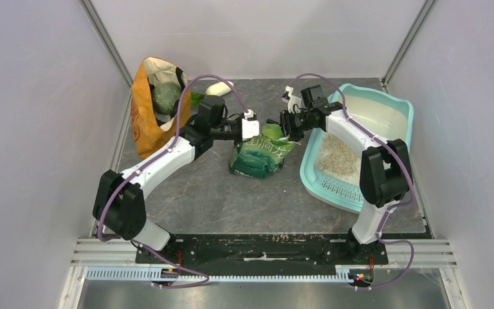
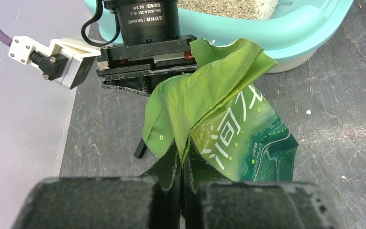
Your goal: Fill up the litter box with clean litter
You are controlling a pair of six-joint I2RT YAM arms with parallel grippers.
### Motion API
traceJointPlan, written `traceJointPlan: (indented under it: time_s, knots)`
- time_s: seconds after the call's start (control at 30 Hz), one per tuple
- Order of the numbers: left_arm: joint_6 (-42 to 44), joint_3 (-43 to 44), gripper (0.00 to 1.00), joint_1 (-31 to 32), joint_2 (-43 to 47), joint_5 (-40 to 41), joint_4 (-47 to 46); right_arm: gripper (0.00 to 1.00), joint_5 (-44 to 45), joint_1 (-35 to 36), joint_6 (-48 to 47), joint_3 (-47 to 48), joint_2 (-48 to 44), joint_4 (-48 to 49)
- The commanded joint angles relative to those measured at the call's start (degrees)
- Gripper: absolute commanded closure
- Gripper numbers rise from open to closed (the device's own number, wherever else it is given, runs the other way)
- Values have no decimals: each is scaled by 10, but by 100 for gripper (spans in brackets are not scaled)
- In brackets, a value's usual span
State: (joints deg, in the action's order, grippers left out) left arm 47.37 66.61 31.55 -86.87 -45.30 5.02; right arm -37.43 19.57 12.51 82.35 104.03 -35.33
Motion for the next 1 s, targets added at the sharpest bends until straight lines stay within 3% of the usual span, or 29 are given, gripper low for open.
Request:
traceJointPlan:
  time_s: [0.0,0.4,0.77,0.97]
  knots:
    - [-12,-13,98,8,22,-41,-64,100,-135,6,70,-50,9,137]
    - [-59,-4,98,-5,0,-45,-72,100,-220,-12,278,-127,-42,398]
    - [-108,33,98,-17,-21,-50,-71,100,-251,-48,445,-191,-130,538]
    - [-148,81,98,-17,-52,-57,-73,100,-245,-100,500,-238,-191,555]
